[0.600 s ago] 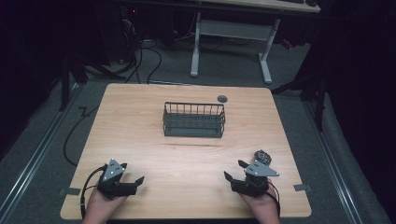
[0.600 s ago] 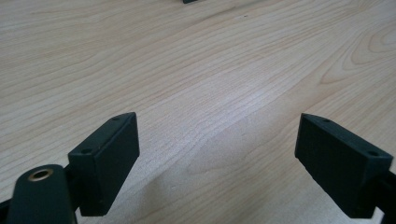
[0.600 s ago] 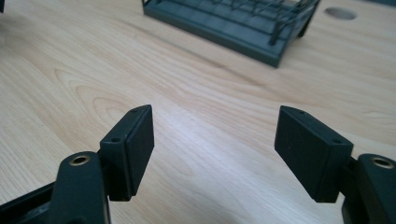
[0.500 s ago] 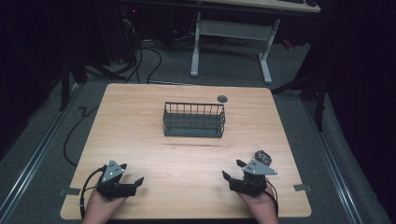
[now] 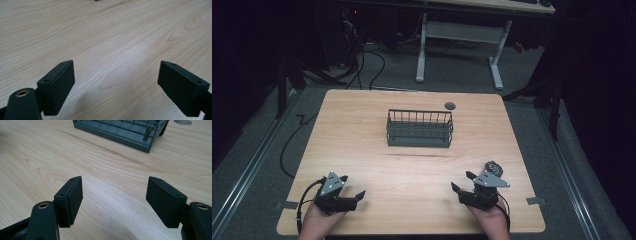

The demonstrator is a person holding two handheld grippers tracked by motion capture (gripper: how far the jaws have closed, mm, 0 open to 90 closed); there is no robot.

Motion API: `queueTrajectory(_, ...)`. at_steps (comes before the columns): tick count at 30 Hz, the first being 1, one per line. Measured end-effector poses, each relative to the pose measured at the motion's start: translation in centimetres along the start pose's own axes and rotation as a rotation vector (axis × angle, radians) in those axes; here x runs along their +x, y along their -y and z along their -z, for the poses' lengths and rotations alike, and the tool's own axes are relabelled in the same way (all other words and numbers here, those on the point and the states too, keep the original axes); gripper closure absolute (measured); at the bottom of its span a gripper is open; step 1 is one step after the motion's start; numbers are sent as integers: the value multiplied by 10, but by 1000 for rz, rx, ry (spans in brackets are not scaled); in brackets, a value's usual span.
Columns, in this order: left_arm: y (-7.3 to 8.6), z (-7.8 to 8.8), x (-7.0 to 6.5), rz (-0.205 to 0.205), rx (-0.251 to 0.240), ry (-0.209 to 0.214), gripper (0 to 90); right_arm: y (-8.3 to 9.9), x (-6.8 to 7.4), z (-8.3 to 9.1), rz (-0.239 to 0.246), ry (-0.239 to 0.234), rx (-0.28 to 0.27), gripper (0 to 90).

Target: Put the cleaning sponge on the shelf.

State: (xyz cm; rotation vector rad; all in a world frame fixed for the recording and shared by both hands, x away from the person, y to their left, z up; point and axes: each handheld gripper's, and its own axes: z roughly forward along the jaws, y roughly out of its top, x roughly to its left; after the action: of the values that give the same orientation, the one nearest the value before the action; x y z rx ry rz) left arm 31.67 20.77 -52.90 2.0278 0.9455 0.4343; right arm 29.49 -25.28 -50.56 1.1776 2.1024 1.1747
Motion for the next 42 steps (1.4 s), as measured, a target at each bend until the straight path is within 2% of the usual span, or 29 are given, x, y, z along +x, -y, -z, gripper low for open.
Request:
queueTrajectory(11, 1, -3, 0, 4, 12, 2, 146, 1, 3, -3, 18, -20, 7, 298)
queueTrajectory(16, 0, -3, 0, -4, 11, 0, 146, 0, 4, -4, 20, -35, 17, 262)
queueTrajectory(24, 0, -1, 1, 4, -2, 0, 146, -1, 3, -4, 10, -23, 23, 224)
queueTrajectory(33, -1, 0, 2, 5, -8, 2, 147, -7, -1, 8, 37, -12, -10, 238)
queueTrajectory(36, -1, 1, 2, 3, -10, -1, 147, -7, -3, 11, 48, -21, -3, 249)
queueTrajectory(38, -1, 1, 2, 6, -12, 1, 147, -7, -4, 13, 49, -33, -11, 249)
queueTrajectory(42, -1, 0, 2, 9, -7, 8, 147, -9, -8, 18, 50, -24, -21, 248)
